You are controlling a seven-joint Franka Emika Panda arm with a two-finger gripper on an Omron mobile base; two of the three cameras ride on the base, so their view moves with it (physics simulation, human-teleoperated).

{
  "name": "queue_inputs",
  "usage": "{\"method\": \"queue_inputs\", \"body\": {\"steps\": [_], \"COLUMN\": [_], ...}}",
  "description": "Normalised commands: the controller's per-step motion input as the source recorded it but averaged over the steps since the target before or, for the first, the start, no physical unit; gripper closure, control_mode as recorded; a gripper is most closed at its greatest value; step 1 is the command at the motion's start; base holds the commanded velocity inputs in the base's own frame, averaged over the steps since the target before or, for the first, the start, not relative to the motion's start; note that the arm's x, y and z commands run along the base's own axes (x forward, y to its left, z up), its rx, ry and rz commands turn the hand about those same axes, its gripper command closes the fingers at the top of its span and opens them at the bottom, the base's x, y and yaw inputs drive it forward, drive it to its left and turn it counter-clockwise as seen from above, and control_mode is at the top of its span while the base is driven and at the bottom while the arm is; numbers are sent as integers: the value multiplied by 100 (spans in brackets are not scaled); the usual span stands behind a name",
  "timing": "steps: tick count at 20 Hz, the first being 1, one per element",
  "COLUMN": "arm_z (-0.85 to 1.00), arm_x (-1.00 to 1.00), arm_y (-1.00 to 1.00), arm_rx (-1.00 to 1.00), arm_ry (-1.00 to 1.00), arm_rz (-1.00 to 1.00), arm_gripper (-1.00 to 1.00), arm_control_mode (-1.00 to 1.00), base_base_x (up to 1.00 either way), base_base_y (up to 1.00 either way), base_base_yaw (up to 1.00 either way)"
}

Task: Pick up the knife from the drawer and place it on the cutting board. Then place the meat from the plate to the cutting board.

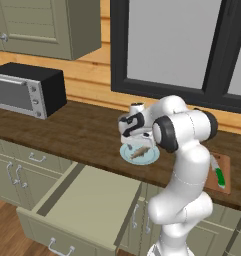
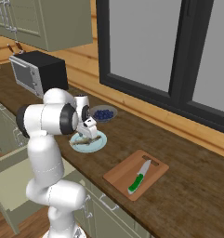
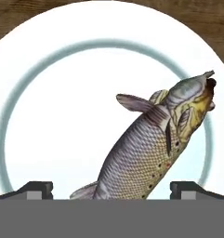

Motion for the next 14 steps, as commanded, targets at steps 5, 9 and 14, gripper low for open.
{"method": "queue_inputs", "body": {"steps": [5,9,14], "arm_z": [-20,-51,-40], "arm_x": [-14,0,-10], "arm_y": [0,0,0], "arm_rx": [0,0,0], "arm_ry": [0,0,0], "arm_rz": [-11,-11,-8], "arm_gripper": [-100,-100,100], "arm_control_mode": [-100,-100,-100], "base_base_x": [0,0,0], "base_base_y": [0,0,0], "base_base_yaw": [0,0,0]}}
